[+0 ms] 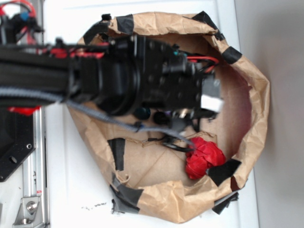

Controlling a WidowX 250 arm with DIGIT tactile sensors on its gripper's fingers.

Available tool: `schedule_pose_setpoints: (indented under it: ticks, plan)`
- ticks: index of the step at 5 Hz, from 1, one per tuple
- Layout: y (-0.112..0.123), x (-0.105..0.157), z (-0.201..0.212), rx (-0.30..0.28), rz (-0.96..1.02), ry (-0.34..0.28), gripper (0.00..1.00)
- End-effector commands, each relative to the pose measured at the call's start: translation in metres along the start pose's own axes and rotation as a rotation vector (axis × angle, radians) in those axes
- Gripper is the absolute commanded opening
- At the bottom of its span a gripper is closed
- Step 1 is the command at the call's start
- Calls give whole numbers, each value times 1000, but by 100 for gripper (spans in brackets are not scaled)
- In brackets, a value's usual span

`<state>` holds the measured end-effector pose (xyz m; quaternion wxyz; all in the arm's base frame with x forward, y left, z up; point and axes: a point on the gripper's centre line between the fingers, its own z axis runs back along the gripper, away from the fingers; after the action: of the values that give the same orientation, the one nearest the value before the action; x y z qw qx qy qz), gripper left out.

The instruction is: Grab the wood chip.

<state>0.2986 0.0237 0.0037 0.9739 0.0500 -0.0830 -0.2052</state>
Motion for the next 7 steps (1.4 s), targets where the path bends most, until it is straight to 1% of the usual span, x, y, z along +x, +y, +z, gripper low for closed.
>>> schedule_pose_setpoints:
  ticks: [1, 2, 3, 4, 5, 6, 7]
  plan:
    - [-14, 1, -12, -58, -4, -24, 0]
    - [-14, 4, 2, -51, 17, -12, 0]
    - [-8, 12, 22, -40, 40, 12, 0]
    - [3, 26, 57, -45, 92, 25, 0]
    - [8, 43, 102, 17, 136, 38, 0]
    - [10, 45, 134, -8, 168, 41, 0]
    - [3, 40, 157, 4, 189, 22, 0]
